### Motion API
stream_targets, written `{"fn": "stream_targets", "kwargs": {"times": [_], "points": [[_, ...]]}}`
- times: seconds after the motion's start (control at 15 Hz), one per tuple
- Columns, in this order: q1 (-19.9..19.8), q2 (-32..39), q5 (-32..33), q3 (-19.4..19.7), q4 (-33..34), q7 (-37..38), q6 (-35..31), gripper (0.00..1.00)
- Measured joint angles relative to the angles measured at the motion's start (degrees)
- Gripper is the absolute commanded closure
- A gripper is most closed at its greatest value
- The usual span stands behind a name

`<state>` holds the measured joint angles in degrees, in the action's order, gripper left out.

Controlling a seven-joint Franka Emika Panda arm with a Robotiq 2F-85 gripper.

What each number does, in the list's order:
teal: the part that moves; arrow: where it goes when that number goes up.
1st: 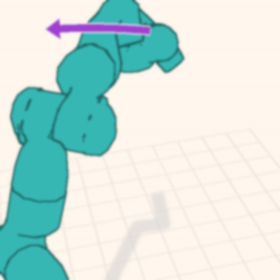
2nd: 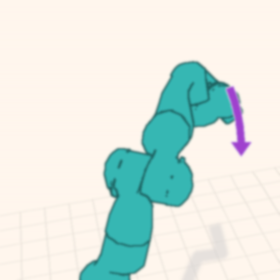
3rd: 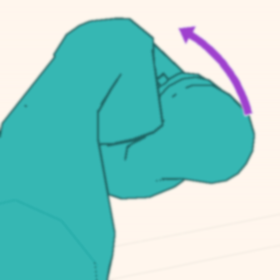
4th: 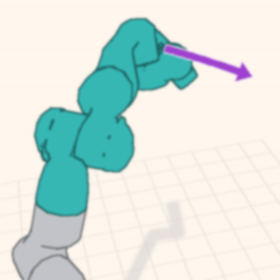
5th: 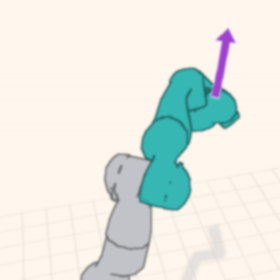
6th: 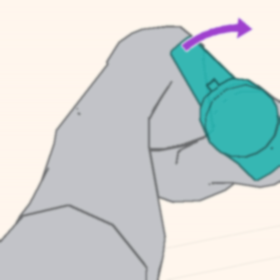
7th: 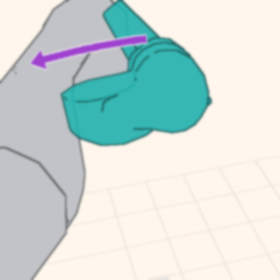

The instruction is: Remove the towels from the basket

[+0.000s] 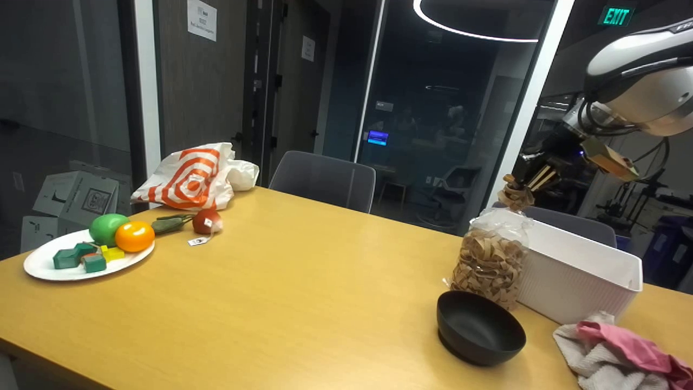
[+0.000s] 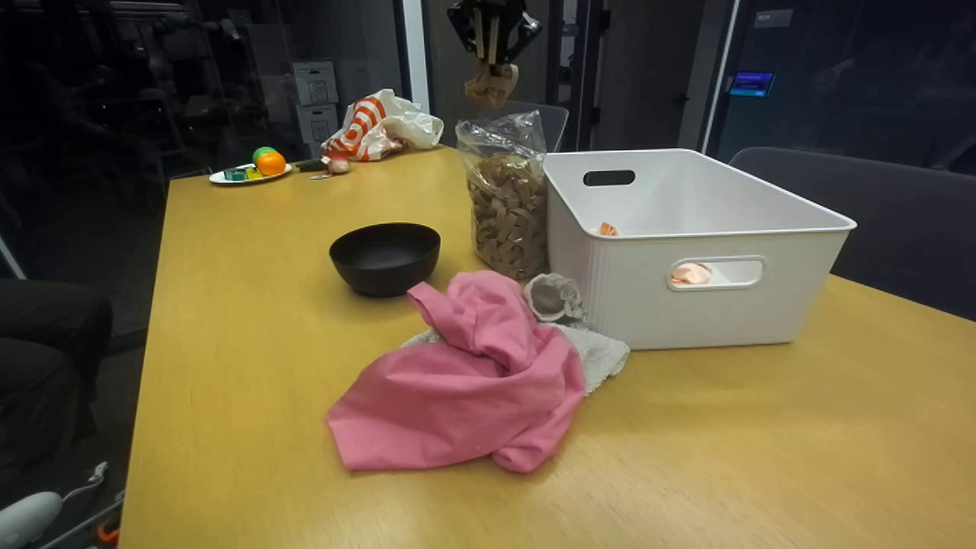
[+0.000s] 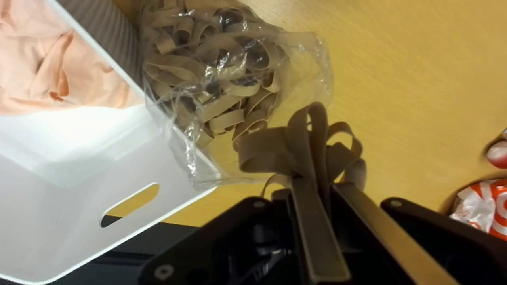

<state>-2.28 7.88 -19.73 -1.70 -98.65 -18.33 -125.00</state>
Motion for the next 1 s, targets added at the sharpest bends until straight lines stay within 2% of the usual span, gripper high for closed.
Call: {"fn": "stream_targets", "kwargs": {"times": [0.47,1.0], "points": [[-0.1,-3.7,0.7,0.0,-3.3,-6.2,10.7,0.92],[3.6,-7.4,3.9,-1.3,-15.5,-10.8,9.7,0.94]]}}
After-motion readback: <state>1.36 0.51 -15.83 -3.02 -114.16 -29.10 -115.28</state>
